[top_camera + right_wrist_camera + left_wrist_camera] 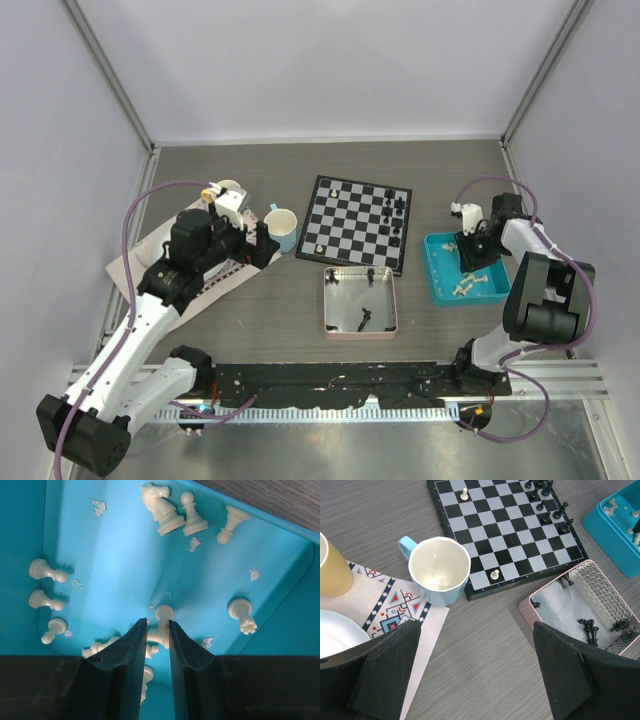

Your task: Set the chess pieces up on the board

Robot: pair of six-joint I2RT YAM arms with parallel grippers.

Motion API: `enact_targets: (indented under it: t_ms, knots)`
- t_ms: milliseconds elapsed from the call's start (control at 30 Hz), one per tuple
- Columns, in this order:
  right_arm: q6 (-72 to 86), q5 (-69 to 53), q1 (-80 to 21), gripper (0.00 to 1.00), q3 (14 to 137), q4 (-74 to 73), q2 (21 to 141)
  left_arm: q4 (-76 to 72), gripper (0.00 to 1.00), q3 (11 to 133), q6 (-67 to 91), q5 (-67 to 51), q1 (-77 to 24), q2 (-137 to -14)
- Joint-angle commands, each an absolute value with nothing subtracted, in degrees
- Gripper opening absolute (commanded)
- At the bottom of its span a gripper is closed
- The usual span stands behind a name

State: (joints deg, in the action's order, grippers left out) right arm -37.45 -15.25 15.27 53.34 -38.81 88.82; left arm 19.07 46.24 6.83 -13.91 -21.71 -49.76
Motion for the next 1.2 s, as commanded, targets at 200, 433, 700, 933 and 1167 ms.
enact_targets:
  t_ms: [200, 433, 700, 933, 1167]
  knots:
    - [-37.3, -14.1, 14.4, 0.25, 53.3, -37.9, 88.8, 17.2, 1.0, 46.2, 5.8, -13.3, -21.5, -49.7]
    - [-37.3, -13.6, 14.2, 0.21, 53.2, -37.9, 88.9, 17.2, 1.0, 46.1, 5.8, -13.2, -21.5, -49.2]
    - [-37.2, -13.6, 14.2, 0.07, 53.5, -38.1, 88.6, 17.3, 1.0, 46.0, 5.7, -12.9, -21.5, -48.7]
    - [-38.8, -14.3, 14.2, 0.01, 54.8, -40.1, 88.1, 17.3, 0.99, 45.9, 5.6, -12.3, -21.6, -48.3]
    - [-40.0, -15.6, 14.2, 0.01, 55.5, -41.5, 86.1, 17.3, 1.0, 45.9, 5.5, -11.7, -21.5, -47.9]
